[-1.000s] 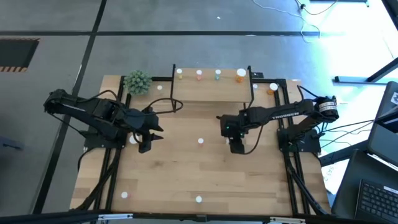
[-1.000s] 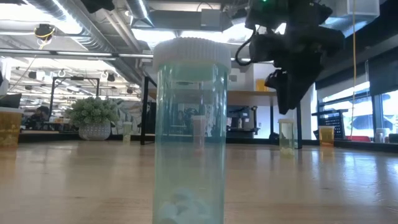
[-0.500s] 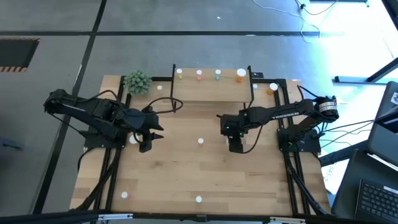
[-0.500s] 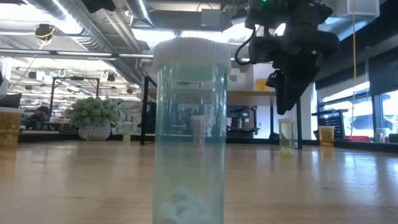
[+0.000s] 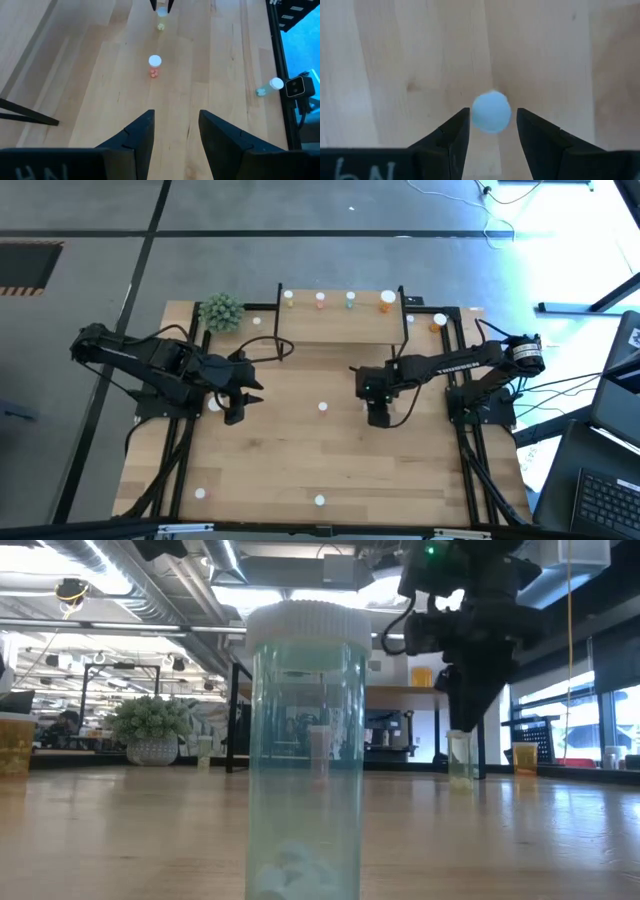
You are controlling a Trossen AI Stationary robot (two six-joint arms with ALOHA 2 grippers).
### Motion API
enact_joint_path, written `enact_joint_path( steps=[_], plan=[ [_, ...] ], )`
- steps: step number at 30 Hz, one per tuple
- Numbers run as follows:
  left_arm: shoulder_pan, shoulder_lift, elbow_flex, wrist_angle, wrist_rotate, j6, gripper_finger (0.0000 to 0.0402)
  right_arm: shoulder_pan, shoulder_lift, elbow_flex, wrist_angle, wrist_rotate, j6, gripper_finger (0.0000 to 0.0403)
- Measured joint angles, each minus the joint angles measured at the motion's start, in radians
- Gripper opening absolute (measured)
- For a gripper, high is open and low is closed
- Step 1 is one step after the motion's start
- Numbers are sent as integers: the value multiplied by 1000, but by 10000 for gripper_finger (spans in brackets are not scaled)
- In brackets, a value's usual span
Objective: Pick and place medicine bottles onto shelf by color
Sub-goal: Put the bottom yellow pill bottle on the shelf aligned with the other yellow pill bottle
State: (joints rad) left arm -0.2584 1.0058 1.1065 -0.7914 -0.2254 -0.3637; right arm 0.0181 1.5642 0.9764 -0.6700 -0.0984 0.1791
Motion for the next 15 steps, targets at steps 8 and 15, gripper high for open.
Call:
enact_joint_path(
  steps=[8, 15],
  plan=[
    [0, 0, 0, 1, 0, 0, 149, 0, 0, 0, 24, 0, -2, 166],
    [0, 0, 0, 0, 1, 0, 149, 0, 0, 0, 23, 0, 3, 166]
  ],
)
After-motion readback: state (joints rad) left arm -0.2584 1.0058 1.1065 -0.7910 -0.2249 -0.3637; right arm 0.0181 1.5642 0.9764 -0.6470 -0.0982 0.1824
